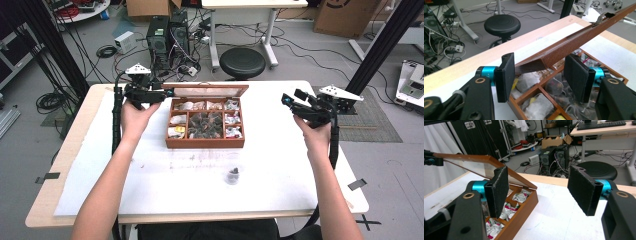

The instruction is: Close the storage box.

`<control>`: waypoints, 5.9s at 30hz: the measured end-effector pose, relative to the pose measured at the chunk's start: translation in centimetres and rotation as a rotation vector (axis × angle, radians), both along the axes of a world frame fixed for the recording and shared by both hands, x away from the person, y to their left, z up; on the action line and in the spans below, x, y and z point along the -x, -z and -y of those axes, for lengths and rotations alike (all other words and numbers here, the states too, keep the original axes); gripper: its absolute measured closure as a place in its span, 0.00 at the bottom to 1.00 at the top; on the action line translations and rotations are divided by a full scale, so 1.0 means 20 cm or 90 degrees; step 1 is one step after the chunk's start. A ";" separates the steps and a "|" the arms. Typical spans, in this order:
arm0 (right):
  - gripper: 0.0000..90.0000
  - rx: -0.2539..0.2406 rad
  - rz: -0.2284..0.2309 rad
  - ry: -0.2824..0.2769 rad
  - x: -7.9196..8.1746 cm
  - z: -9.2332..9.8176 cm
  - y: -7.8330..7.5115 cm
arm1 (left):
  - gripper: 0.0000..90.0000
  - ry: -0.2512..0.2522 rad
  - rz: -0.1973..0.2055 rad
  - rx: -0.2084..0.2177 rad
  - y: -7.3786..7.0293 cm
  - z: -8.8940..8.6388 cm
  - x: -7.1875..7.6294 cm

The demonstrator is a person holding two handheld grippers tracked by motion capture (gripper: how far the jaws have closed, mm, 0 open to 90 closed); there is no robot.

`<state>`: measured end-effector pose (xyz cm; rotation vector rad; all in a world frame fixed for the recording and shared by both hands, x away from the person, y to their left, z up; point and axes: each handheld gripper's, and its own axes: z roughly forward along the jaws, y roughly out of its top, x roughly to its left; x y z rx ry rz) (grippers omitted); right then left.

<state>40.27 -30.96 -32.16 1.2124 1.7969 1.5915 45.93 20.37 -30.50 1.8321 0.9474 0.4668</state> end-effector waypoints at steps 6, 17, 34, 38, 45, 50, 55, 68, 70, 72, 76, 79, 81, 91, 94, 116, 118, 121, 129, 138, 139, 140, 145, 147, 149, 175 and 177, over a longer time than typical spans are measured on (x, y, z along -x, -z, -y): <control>0.38 0.002 -0.003 -0.001 -0.01 0.00 0.00 | 0.45 -0.009 -0.019 -0.005 0.04 0.01 0.03; 0.38 0.001 -0.002 0.001 -0.01 -0.01 0.00 | 0.44 -0.018 -0.047 0.018 0.12 0.01 0.09; 0.38 0.000 -0.007 0.005 -0.01 -0.02 0.01 | 0.43 -0.016 -0.059 0.020 0.24 0.01 0.18; 0.38 0.002 -0.009 0.005 -0.01 -0.02 0.01 | 0.44 -0.018 -0.059 0.023 0.26 0.01 0.19; 0.38 0.005 -0.008 0.007 -0.01 -0.03 0.01 | 0.44 -0.017 -0.072 0.038 0.31 0.01 0.21; 0.38 0.006 -0.009 0.008 -0.01 -0.03 0.01 | 0.44 -0.014 -0.075 0.038 0.32 0.01 0.22; 0.38 0.007 -0.013 0.007 -0.01 -0.04 0.01 | 0.45 -0.004 -0.070 0.043 0.35 0.00 0.25; 0.38 0.013 -0.011 0.006 -0.02 -0.05 0.02 | 0.45 -0.002 -0.048 0.025 0.44 0.02 0.32; 0.38 0.014 -0.012 0.006 -0.02 -0.05 0.02 | 0.46 -0.002 -0.046 0.014 0.46 0.03 0.34; 0.38 0.014 -0.011 0.005 -0.02 -0.05 0.02 | 0.46 0.000 -0.048 0.006 0.48 0.03 0.36; 0.38 0.014 -0.013 0.006 -0.02 -0.05 0.02 | 0.46 0.000 -0.057 -0.007 0.52 0.03 0.37; 0.38 0.014 -0.012 0.006 -0.02 -0.06 0.02 | 0.47 -0.001 -0.057 -0.012 0.53 0.04 0.37; 0.38 0.016 -0.010 0.005 -0.02 -0.06 0.02 | 0.48 0.000 -0.059 -0.016 0.53 0.04 0.38; 0.38 0.013 -0.014 0.005 -0.02 -0.05 0.02 | 0.48 -0.011 -0.060 -0.049 0.55 0.05 0.40; 0.38 0.014 -0.015 0.005 -0.02 -0.05 0.02 | 0.48 -0.014 -0.060 -0.055 0.55 0.06 0.40; 0.38 0.018 -0.020 0.000 -0.02 -0.06 0.03 | 0.45 -0.016 -0.065 -0.058 0.59 0.04 0.42; 0.38 0.017 -0.018 0.002 -0.02 -0.06 0.03 | 0.44 -0.018 -0.056 -0.052 0.58 0.03 0.43; 0.38 0.020 -0.024 0.002 -0.03 -0.06 0.04 | 0.42 -0.019 -0.040 -0.046 0.54 0.00 0.44; 0.38 0.022 -0.026 -0.001 -0.04 -0.06 0.06 | 0.40 -0.032 0.024 -0.018 0.44 -0.10 0.46; 0.38 0.039 -0.027 0.001 -0.03 -0.05 0.07 | 0.38 -0.076 0.061 0.001 0.38 -0.26 0.45; 0.38 0.042 -0.026 0.001 -0.03 -0.05 0.07 | 0.38 -0.087 0.069 -0.003 0.37 -0.28 0.45; 0.38 0.042 -0.027 0.000 -0.02 -0.04 0.08 | 0.38 -0.089 0.072 0.000 0.36 -0.30 0.45; 0.38 0.046 -0.034 0.001 -0.03 -0.03 0.09 | 0.38 -0.102 0.074 0.006 0.36 -0.34 0.44; 0.38 0.049 -0.036 0.000 -0.03 -0.03 0.10 | 0.38 -0.106 0.072 0.003 0.37 -0.35 0.43; 0.38 0.054 -0.038 0.000 -0.03 -0.03 0.10 | 0.38 -0.107 0.073 0.004 0.37 -0.35 0.43; 0.38 0.067 -0.046 0.007 -0.07 -0.04 0.13 | 0.38 -0.130 0.065 -0.004 0.39 -0.43 0.46; 0.38 0.068 -0.046 0.007 -0.07 -0.04 0.13 | 0.38 -0.134 0.064 -0.002 0.40 -0.43 0.46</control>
